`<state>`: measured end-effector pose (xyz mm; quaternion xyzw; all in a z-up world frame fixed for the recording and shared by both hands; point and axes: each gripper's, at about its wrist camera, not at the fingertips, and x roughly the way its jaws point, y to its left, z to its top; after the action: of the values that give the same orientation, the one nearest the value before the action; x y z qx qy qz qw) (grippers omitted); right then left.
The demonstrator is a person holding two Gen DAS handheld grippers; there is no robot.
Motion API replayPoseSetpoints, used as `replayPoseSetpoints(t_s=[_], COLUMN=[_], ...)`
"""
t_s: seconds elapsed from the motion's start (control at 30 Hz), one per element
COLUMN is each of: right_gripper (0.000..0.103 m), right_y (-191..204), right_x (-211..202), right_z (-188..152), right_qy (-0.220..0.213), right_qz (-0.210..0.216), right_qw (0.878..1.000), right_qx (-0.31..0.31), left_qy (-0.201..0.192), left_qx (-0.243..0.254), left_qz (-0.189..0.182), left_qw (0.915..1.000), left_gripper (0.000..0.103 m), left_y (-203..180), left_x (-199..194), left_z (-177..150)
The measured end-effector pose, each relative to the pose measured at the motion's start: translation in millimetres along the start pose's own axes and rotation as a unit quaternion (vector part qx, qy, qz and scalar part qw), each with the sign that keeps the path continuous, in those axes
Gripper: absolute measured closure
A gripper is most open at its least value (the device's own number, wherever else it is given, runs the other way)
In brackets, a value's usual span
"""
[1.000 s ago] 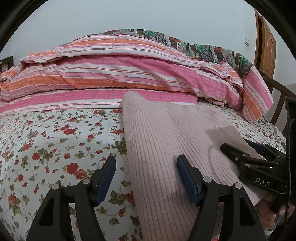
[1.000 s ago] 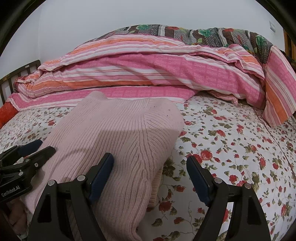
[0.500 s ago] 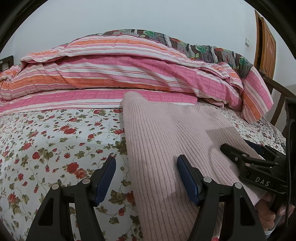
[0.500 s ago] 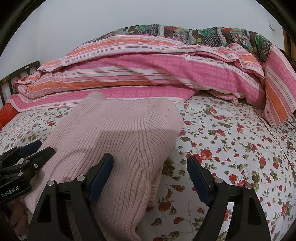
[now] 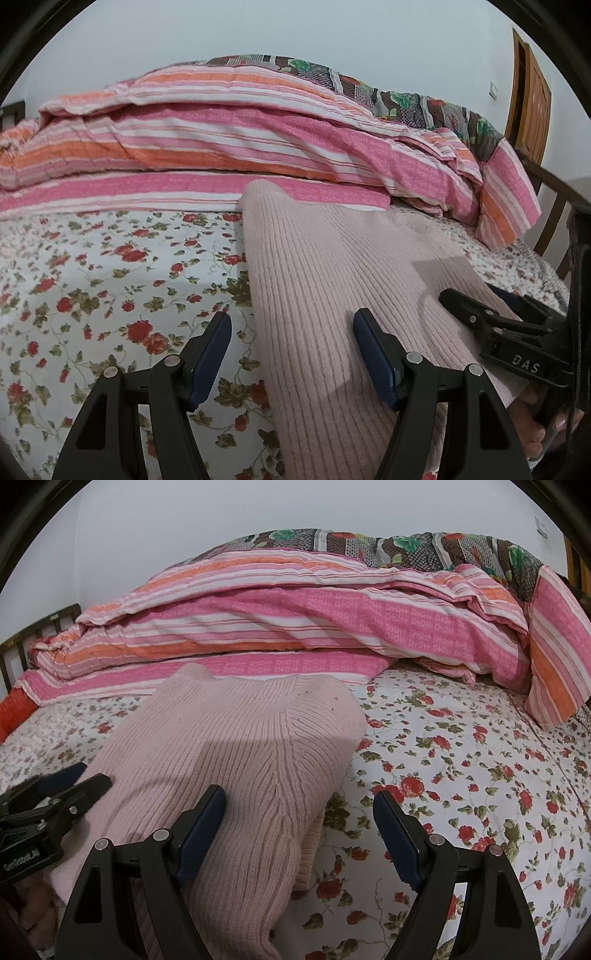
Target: Fold small clothes
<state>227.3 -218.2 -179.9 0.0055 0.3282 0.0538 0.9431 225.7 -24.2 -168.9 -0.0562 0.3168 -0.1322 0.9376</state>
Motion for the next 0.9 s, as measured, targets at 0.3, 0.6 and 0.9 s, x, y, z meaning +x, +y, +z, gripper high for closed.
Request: replayPoseSetpoints(t_s=[0.3,0.6,0.9], right_gripper=[0.027,0.090,0.095], right_y=[-5,-34,-36], right_x=[-15,-6,4], right_z=[6,6,4], right_qy=[-0.014,-0.005,0.013], right_qz=[0.008,0.049,0.032], right_qw=[1.000,0.997,0.997], right_qx=[0.008,0.055,0.068], left_qy=[0.003,0.006,0.004], left_qx=[-0.013,-0.023,-0.031], left_qz=[-0.010,-0.023,-0.036], left_qw=[0.9999,0.9994,0.9989], left_gripper=[0.033,0.031,0.032], left_y=[1,2,4], left_x=[2,6,6], left_z=[1,0,0])
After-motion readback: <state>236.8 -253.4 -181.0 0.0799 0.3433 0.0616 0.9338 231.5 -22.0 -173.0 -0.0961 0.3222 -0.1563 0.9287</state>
